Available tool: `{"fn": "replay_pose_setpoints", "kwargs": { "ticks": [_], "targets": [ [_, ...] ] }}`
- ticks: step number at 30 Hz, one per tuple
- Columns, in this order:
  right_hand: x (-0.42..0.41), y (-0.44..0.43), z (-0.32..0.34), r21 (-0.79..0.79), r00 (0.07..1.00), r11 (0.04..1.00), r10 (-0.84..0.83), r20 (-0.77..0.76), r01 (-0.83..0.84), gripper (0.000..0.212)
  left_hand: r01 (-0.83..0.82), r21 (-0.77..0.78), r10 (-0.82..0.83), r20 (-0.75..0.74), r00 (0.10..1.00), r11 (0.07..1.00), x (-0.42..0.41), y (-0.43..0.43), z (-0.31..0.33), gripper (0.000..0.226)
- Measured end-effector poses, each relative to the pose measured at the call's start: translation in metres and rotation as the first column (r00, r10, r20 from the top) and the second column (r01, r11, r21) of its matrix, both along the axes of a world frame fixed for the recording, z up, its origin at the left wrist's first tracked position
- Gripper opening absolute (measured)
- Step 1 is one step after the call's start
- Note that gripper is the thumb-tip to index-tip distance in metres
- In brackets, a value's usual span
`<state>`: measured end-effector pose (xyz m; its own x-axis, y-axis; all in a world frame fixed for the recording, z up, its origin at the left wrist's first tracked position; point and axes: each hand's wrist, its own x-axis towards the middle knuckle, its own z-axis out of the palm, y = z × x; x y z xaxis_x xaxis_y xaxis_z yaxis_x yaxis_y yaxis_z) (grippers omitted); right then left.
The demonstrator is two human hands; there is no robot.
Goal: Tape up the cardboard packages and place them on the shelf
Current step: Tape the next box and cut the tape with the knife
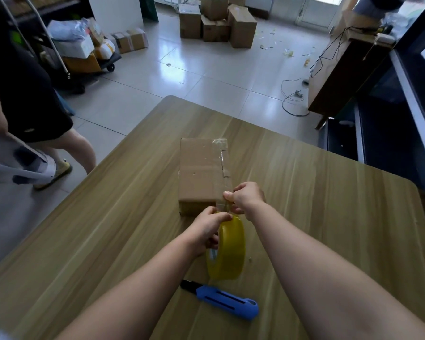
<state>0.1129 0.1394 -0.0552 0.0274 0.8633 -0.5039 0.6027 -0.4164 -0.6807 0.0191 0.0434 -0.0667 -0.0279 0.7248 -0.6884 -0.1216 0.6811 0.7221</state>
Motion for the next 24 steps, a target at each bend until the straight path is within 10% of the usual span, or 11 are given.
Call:
{"fn": "replay_pose_setpoints", "kwargs": {
  "ticks": [10, 16, 24],
  "targets": [
    [0.034, -0.024, -0.015, -0.1, 0.99, 0.995, -0.02, -0.137, 0.006, 0.02, -0.011, -0.007, 0.011, -0.037, 0.999, 1.0, -0.013, 0.003, -0.001, 0.029],
    [0.052, -0.067, -0.015, -0.312, 0.895, 0.849, 0.447, -0.004, -0.426, 0.002, 0.037, 0.01, -0.036, -0.067, 0.997, 0.999, -0.014, -0.001, 0.004, 0.026],
    [0.037, -0.106, -0.038, -0.472, 0.637, 0.61, 0.761, 0.124, -0.636, 0.039, 0.078, 0.016, -0.075, -0.124, 0.989, 0.997, -0.029, -0.016, 0.016, 0.021]
  ]
}}
